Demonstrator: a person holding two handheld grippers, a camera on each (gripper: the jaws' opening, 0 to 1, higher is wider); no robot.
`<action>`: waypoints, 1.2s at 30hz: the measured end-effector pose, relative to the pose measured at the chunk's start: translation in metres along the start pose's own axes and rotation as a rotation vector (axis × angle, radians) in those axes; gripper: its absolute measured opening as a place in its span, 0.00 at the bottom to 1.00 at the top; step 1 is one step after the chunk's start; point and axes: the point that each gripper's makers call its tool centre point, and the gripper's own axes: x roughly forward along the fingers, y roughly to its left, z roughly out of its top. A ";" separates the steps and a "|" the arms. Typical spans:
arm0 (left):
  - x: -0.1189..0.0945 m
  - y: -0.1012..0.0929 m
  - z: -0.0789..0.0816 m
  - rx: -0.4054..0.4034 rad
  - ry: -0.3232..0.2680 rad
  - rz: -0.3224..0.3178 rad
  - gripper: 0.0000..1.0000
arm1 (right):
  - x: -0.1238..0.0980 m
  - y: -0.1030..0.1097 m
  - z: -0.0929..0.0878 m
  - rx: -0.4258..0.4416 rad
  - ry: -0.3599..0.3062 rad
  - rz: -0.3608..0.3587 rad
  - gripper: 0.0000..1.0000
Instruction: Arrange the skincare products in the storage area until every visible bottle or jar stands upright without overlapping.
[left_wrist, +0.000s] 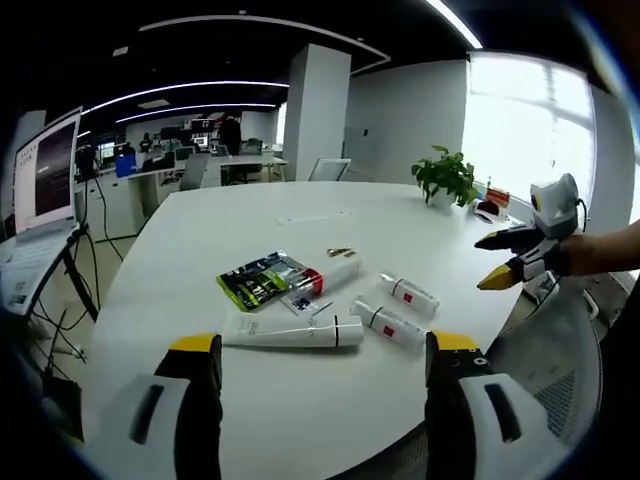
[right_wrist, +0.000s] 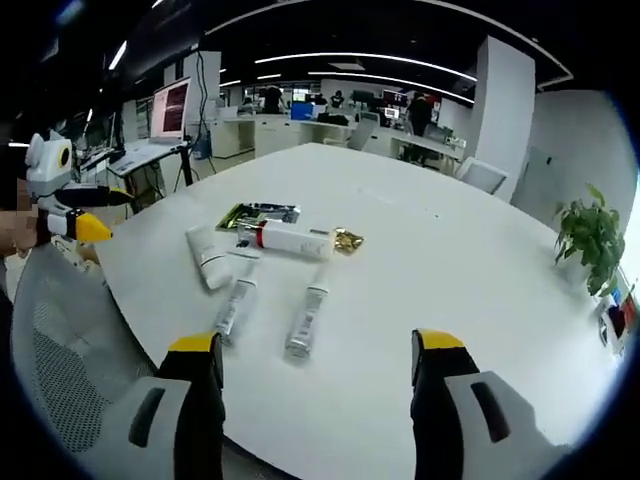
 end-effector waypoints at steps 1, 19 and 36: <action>0.000 0.000 0.000 0.000 0.000 0.002 0.76 | 0.003 0.000 0.000 -0.008 0.005 0.002 0.75; -0.002 0.012 0.001 -0.048 -0.011 0.049 0.75 | 0.054 0.001 -0.004 -0.027 0.103 0.067 0.63; -0.002 0.014 -0.001 -0.065 -0.003 0.052 0.73 | 0.091 0.006 -0.023 -0.004 0.248 0.090 0.44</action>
